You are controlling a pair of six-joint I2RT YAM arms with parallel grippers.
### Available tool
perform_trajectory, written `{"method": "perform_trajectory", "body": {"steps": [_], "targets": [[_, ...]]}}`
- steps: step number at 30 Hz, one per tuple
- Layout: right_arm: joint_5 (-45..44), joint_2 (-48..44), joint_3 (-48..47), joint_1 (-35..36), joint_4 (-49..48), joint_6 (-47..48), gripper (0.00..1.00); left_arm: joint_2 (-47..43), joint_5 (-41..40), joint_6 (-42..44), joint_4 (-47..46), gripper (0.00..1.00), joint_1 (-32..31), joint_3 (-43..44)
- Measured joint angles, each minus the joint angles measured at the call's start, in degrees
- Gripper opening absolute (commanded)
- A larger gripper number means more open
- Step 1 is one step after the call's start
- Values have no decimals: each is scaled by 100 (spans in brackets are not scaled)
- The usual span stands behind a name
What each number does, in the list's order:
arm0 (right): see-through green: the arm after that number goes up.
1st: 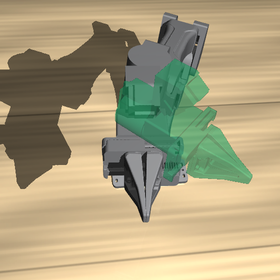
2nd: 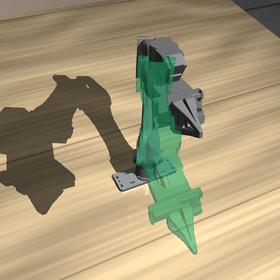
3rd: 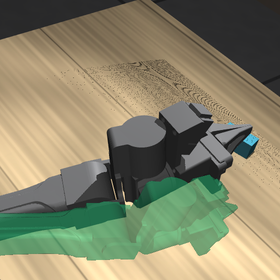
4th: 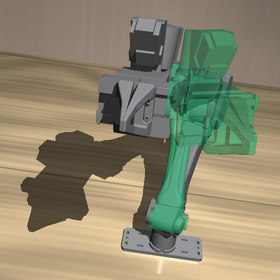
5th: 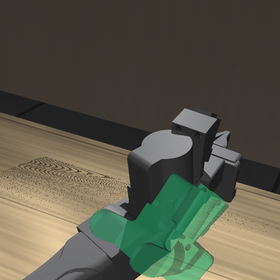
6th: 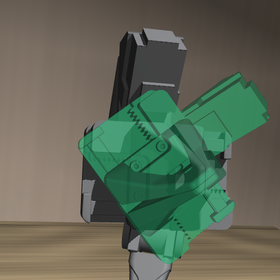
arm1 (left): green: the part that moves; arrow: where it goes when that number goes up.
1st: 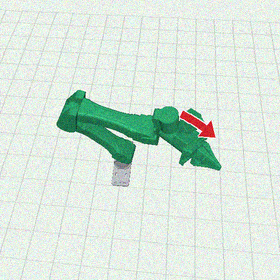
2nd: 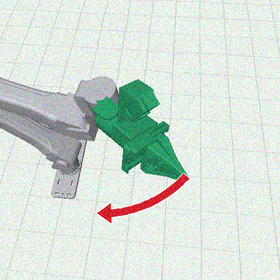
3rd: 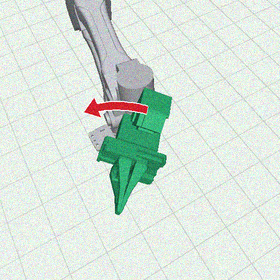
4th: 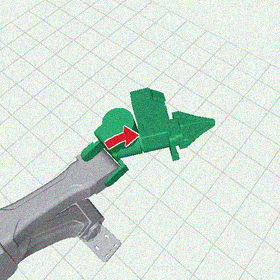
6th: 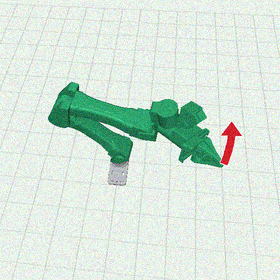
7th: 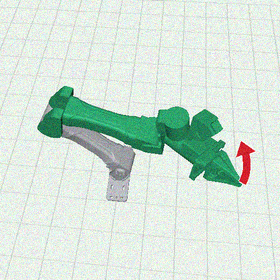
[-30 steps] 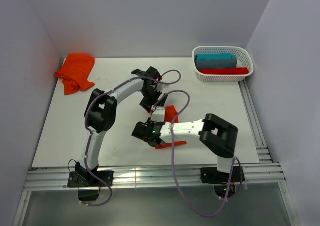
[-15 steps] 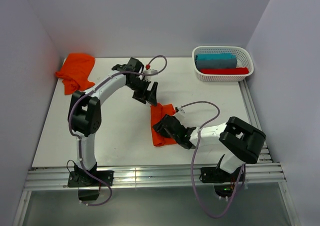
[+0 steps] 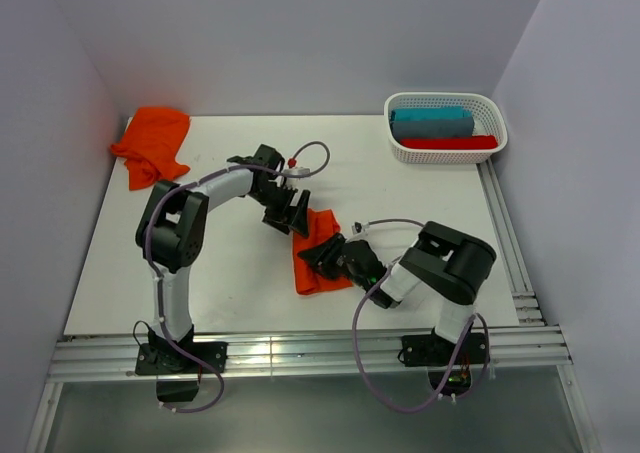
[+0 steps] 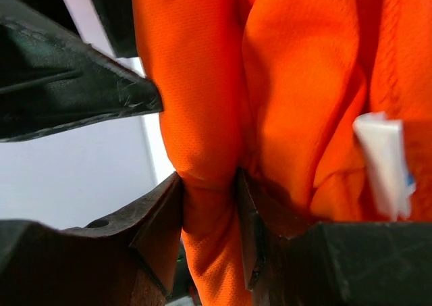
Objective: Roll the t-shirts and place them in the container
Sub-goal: Roll the tshirt
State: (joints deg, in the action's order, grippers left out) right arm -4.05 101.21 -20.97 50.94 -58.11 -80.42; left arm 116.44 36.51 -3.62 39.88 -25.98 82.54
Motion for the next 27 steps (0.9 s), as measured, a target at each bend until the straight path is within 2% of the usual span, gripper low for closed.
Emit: {"method": "perform_trajectory", "body": {"steps": [1, 2, 4, 5, 8, 10, 13, 16, 19, 27], "targets": [[39, 101, 17, -11, -168, -59, 42, 15, -20, -37, -48, 80, -17, 0], [92, 238, 48, -26, -424, -136, 42, 48, -46, -76, -81, 71, -48, 0], [168, 459, 103, -55, -813, -275, 43, 127, -140, -177, -98, 61, -127, 26], [195, 531, 125, -66, -960, -334, 43, 186, -190, -223, -92, 50, -190, 63], [199, 553, 144, -74, -1003, -385, 48, 297, -337, -304, 24, 34, -339, 249], [186, 411, 122, -74, -776, -348, 54, 308, -481, -308, 157, 31, -404, 385], [70, -22, -50, -44, 129, -166, 59, 343, -737, -304, 356, 29, -496, 564], [-199, -549, -433, 57, 1530, 98, 65, 354, -999, -297, 505, 27, -599, 695], [-763, -946, -1099, 264, 3307, 376, 65, 382, -1237, -284, 623, 27, -697, 811], [-2341, -1169, -2863, 977, 6891, 776, 63, 437, -1578, -262, 828, 29, -844, 1010]]}}
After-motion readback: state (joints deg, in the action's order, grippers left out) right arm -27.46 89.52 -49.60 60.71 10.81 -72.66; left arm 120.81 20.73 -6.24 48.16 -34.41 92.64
